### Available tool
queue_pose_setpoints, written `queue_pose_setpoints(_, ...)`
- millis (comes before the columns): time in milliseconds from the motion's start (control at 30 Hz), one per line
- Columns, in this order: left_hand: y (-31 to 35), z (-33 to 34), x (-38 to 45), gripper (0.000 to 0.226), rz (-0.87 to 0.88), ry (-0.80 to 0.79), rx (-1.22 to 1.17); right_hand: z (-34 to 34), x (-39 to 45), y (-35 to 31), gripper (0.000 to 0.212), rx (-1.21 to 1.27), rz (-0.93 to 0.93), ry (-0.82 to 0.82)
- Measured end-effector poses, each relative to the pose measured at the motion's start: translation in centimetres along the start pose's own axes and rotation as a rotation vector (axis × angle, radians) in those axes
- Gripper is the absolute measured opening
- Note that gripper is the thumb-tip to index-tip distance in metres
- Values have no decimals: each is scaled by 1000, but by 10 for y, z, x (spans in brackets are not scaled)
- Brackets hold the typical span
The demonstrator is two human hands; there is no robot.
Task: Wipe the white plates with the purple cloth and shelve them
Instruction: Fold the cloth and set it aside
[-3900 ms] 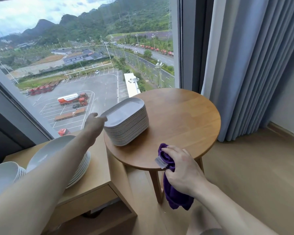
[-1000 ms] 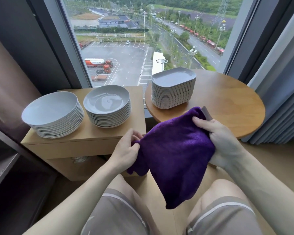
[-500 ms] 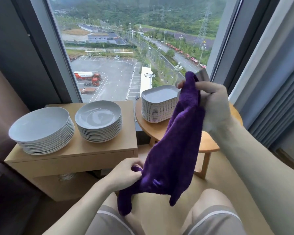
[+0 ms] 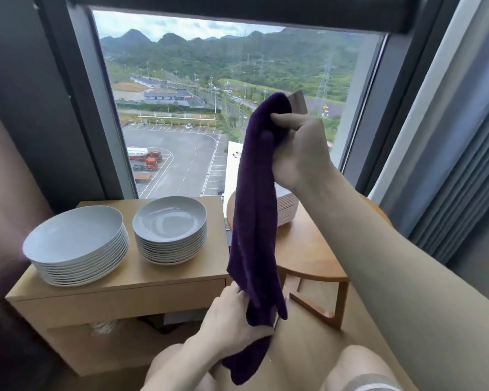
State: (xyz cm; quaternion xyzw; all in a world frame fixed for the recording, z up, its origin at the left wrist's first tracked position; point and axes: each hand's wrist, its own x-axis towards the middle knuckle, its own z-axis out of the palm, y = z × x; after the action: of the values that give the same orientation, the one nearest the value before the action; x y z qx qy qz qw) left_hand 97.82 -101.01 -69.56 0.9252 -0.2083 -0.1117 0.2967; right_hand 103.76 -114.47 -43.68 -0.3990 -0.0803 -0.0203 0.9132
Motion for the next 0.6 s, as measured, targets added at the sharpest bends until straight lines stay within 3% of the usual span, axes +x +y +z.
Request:
queue_pose_setpoints(67, 2, -1, 1, 69, -64, 37, -258, 9, 1, 4, 20, -9, -12, -46)
queue_pose_setpoints(200, 8, -15, 3, 13, -58, 104, -504, 13, 7, 6, 28, -136, -86, 12)
queue_pose_setpoints(300, 20, -39, 1, 18, -81, 100, -801, -1, 6, -3, 31, -418, -120, -38)
queue_pose_setpoints(400, 39, -65, -2, 24, -128, 150, -1160, -38, 1, 1, 64, -773, -49, -67)
queue_pose_setpoints(500, 55, -90, -10, 34, -74, 48, -1559, -84, -16, 26, 91, -941, 91, 5)
queue_pose_setpoints(600, 61, -102, -22, 38, -34, -52, -1708, -121, -43, 59, 80, -1054, 176, 87)
